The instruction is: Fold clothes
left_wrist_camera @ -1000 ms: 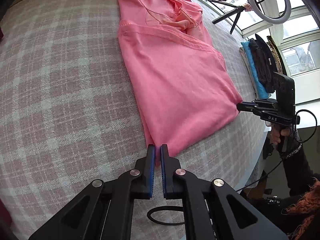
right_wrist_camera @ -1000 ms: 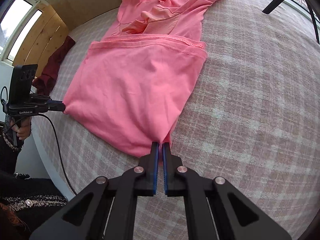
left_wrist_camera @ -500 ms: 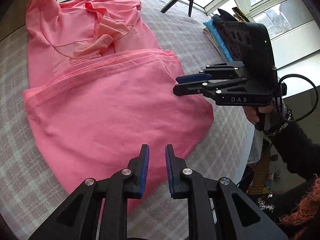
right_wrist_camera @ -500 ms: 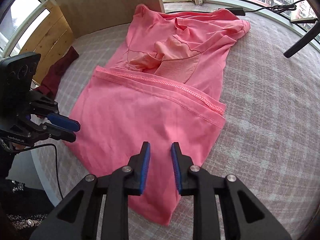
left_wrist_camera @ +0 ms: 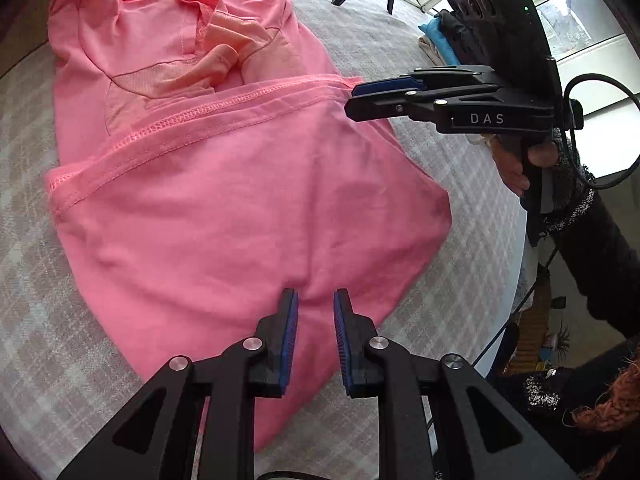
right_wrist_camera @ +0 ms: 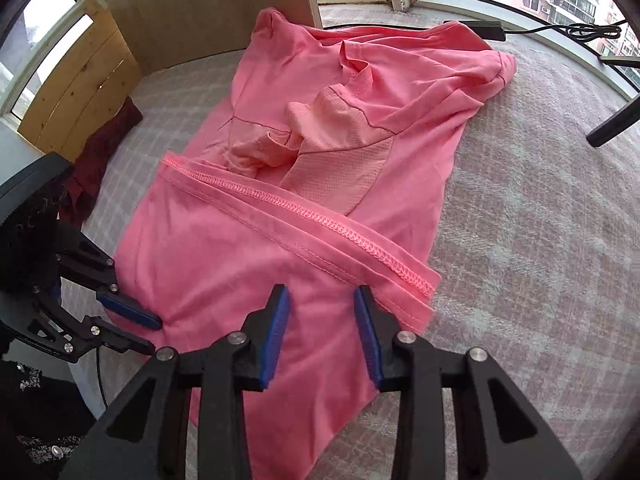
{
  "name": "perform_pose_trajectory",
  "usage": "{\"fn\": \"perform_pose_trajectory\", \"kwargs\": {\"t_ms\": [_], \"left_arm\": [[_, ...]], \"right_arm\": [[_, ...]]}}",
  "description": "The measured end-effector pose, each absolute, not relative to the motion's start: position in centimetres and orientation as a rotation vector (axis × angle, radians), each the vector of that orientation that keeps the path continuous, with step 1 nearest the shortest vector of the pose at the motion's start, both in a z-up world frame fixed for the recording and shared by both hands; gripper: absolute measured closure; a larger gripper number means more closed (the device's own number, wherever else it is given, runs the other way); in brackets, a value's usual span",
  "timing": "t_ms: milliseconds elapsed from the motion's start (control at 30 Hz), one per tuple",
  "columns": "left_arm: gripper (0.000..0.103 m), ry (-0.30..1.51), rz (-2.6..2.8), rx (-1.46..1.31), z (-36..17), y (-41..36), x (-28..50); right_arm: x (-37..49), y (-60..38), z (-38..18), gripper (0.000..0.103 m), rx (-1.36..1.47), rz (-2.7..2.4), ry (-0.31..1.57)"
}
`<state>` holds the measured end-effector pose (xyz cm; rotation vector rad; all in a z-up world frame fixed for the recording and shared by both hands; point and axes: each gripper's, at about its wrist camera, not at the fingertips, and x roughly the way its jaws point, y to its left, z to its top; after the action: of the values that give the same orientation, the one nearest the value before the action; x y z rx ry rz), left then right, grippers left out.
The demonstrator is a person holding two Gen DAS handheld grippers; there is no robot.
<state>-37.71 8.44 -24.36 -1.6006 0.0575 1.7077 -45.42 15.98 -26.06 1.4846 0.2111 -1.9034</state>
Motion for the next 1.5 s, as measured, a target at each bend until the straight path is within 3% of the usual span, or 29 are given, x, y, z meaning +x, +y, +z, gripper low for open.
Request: {"fn": "perform_pose_trajectory", "kwargs": {"t_ms": [100,333,433,700,767,800,833,1100,1367,1467,1500], "left_arm": [[0.076,0.061,1.827,-1.57,-22.1,6.5,-40.6],[0.07,0.057,2.073,-1.474,-19.5,8.1,-51.7],[0.069,0.03,2.119,-1.465,-20.6,10.9,-56.1],[0.069,0.193,2.111,-1.506,-24.6,15.9,-60.5],[0.074,0.193,2.094,-1.508,-25.1,16.3,-60.7],[0.092,0.207,2.104,-1.493,-25.1,16.4,-60.6],[0.101,0.225,2.113,-1.483,-25.1,16.5,-60.5],[0.101,0.111,2.235,-1.401,-22.5,13.1,-59.8],[0.101,0.154,2.228,-1.522,-25.7,11.8,-60.5],[0.098,0.193,2.234,-1.522,-25.4,12.0,-60.2],[0.092,0.208,2.251,-1.515,-24.9,11.9,-60.0]], "right_arm": [[-48.1,18.2,-23.8,0.069,1.443,-2.007,0.092],[-54.3,19.9,-23.4,0.069,1.437,-2.187,0.019],[-56.6,19.4,-24.2,0.069,1.441,-2.21,0.02],[-59.1,19.3,-26.7,0.069,1.424,-2.176,-0.023],[-59.5,19.5,-27.3,0.068,1.43,-2.173,-0.033],[-59.8,19.6,-27.5,0.069,1.432,-2.171,-0.038],[-60.0,19.7,-27.7,0.068,1.434,-2.17,-0.043],[-61.5,19.6,-27.0,0.068,1.396,-2.184,-0.083],[-63.8,15.8,-27.6,0.068,1.384,-2.164,0.001],[-64.7,15.6,-27.1,0.068,1.374,-2.165,-0.02],[-64.9,16.2,-26.8,0.068,1.359,-2.146,-0.093]]}}
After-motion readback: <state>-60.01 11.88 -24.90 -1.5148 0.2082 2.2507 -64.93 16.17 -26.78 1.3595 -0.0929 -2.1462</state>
